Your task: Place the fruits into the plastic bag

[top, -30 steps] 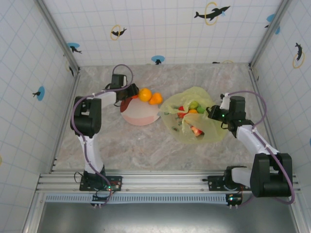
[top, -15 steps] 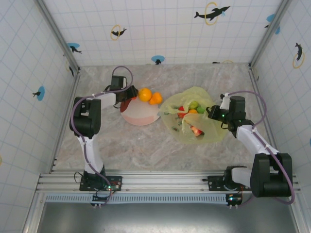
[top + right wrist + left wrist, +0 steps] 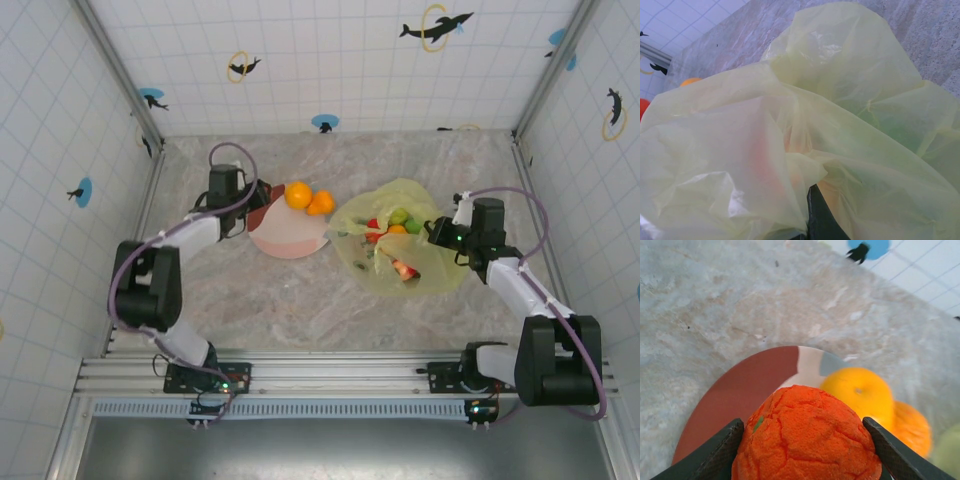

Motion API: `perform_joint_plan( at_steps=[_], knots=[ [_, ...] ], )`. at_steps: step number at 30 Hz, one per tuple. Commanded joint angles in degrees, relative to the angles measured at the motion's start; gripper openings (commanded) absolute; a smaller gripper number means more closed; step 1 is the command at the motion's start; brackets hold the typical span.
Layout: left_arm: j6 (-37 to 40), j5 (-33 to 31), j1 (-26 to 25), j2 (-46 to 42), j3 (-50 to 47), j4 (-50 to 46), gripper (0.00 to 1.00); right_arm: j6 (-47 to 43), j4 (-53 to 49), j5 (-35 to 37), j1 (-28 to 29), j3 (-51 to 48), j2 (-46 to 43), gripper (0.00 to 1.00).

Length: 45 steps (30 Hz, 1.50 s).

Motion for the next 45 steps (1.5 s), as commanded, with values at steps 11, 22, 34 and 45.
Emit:
perform_joint_plan(
  at_steps=[11, 22, 34, 45],
  knots=[
    [4.0, 5.9, -29.6, -10.1, -9.4, 7.3, 0.59, 0.7, 2.2, 0.2, 1.1, 0.1, 1.0, 0.00],
    [9.7, 10.1, -38.2, 11.0, 9.4, 2.4, 0.60, 0.9, 1.6, 0.9, 1.9, -0.3, -0.4, 0.00],
    [6.6, 13.5, -39.8, 23.3, 22.7, 6.9, 0.62, 1.0, 1.5, 1.5, 2.7, -0.2, -1.0, 0.00],
    [5.2, 13.6, -40.6, 27.5, 25.4, 8.0, 0.68, 0.2, 0.5, 2.6, 2.1, 0.5, -1.8, 0.00]
  ],
)
